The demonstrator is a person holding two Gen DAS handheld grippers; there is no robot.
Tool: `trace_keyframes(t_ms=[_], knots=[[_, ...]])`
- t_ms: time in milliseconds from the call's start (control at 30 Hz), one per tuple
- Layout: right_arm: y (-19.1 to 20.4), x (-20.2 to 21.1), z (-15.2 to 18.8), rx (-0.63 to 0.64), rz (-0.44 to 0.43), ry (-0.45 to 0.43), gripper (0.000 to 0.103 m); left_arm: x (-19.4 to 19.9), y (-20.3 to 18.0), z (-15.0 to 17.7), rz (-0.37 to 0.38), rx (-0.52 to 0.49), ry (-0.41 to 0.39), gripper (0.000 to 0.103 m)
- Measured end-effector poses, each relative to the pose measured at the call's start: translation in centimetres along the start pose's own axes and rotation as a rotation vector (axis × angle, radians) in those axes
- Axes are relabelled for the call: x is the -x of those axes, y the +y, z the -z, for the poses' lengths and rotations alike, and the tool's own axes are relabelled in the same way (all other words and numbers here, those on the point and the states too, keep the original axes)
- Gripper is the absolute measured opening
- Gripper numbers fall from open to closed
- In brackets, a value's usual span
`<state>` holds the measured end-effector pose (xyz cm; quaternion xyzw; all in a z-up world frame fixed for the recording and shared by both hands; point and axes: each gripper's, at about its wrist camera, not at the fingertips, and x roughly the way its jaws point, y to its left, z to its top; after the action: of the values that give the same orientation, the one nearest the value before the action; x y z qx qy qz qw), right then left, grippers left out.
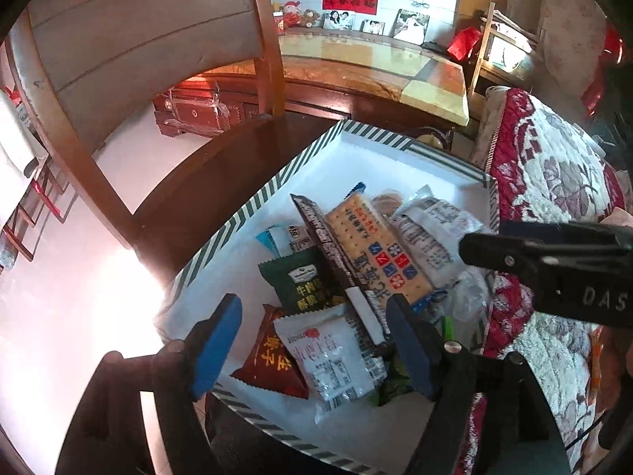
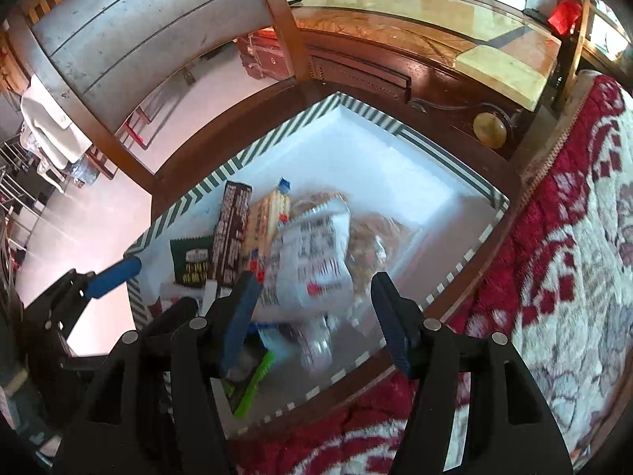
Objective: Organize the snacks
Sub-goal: 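Move both grippers back over the last snacks on the bedspread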
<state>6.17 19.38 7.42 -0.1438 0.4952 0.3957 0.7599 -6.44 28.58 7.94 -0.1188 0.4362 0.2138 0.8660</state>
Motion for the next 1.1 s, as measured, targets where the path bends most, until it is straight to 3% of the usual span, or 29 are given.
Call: trace_keyframes(t_ms=[100,400,1100], knots=[[-0.8,1.4,1.3,-0.028,-0.011,-0.024,0.060,0.7,-0.6,0.0,0.005,0.005,-0.010,0.086],[-3.3,5.8,6.0,-0.089,0.033,-0.080,0.060,2.4,-5.2,0.5,0.074,-0.058,-0.024,0.087],[-12.7,13.6,17.7,-0.278,0.189,-0.091,0.060,4.2,-18.1,4.0,0.211,-0.275,0.025,0.088]])
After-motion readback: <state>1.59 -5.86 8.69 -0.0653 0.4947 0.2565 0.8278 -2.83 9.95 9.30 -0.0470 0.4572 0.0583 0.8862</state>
